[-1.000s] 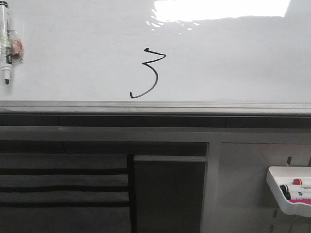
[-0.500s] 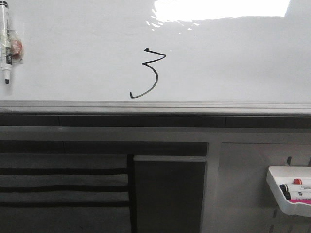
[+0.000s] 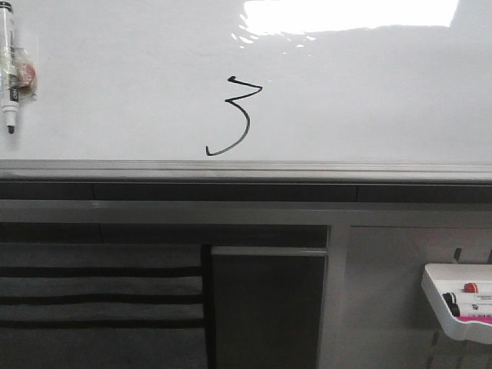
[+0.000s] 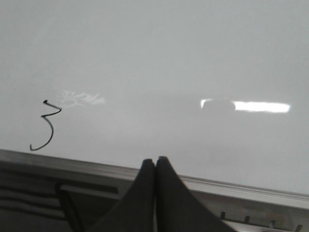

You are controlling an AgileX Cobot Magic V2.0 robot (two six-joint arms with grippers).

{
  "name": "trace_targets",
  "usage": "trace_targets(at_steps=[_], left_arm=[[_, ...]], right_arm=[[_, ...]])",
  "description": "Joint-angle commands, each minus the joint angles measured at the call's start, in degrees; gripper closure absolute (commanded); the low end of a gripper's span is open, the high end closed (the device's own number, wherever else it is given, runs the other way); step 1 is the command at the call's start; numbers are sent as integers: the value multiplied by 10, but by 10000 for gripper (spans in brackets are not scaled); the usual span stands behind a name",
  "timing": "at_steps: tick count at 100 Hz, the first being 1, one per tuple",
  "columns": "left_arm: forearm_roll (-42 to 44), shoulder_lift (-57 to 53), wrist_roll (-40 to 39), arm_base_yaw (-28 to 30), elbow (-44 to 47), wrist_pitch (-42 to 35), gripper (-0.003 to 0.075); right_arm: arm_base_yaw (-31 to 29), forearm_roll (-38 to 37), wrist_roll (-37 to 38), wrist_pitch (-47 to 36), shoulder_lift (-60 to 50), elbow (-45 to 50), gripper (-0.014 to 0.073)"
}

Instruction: Write number 3 on whiteboard

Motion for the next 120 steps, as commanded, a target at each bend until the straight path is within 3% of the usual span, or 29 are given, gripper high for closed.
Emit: trace_targets(at_steps=[1,28,46,85,88,101,120], left_arm=[[-1,-15,-6,2,3,-47,741],[-1,-15,-6,2,3,-47,741],[-1,-15,-6,2,3,-47,741],[-1,-15,-6,2,3,-47,741],[-1,-15,-6,2,3,-47,741],[-1,-15,-6,2,3,-47,741],[-1,-15,-6,2,3,-47,741]], right_arm=[[-34,-3,-2,-83,-49,34,662],[-62,-3,-2,-174,-195,221,662],[-63,-3,-2,-230,-210,297,662],[-63,-3,2,-239,-210,305,662],[-63,-16,19,-243,-210,305,662],[-63,-215,203,-280,-210,305,662],[-63,-226,213,-284,-210,305,662]])
